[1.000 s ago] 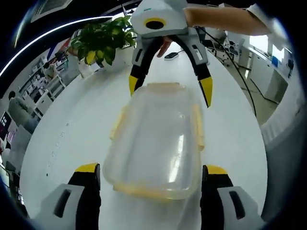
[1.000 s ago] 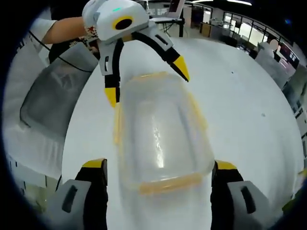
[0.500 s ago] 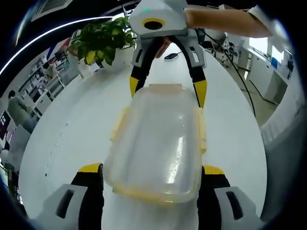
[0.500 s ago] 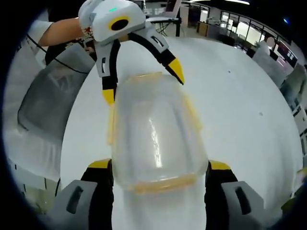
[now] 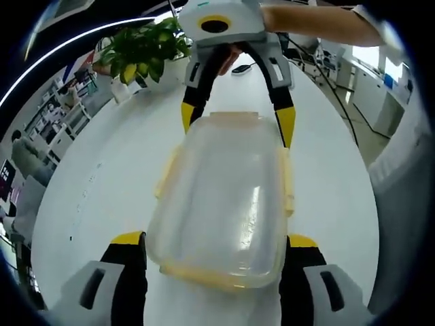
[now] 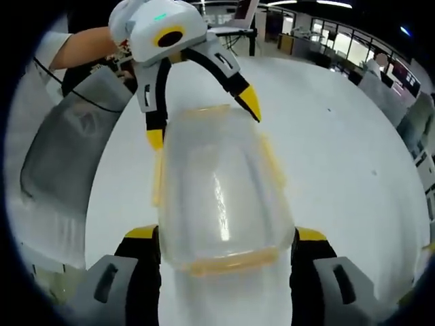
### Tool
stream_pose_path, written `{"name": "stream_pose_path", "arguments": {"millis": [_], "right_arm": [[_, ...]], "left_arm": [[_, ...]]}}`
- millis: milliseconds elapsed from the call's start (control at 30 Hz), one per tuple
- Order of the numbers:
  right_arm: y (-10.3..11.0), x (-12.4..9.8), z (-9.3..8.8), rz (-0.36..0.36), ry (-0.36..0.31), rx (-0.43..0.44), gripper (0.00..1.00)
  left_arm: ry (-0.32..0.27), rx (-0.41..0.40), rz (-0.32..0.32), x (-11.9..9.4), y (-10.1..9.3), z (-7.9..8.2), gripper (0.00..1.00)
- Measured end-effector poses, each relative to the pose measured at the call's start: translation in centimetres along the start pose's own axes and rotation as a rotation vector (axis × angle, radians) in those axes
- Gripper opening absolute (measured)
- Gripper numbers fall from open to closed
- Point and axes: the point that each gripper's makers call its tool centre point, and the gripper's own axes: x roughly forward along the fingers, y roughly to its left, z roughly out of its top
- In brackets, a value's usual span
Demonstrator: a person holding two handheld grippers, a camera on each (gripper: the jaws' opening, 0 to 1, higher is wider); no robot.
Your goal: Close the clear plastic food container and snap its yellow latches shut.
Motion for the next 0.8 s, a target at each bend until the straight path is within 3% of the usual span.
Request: {"name": "stream_pose_path", "arguments": {"millis": [500, 800], "right_arm": [[1.2, 3.9, 5.5, 0.018, 0.012, -0.028, 0.76], [2.0, 5.6, 7.6, 0.012, 0.029, -0.037, 0.76]], "left_arm": [[-0.015, -0.040, 0.018, -3.9, 0.8, -5.5, 0.77], [-0.025, -0.066, 0.026, -5.5, 0.9, -7.6, 0.77]]}}
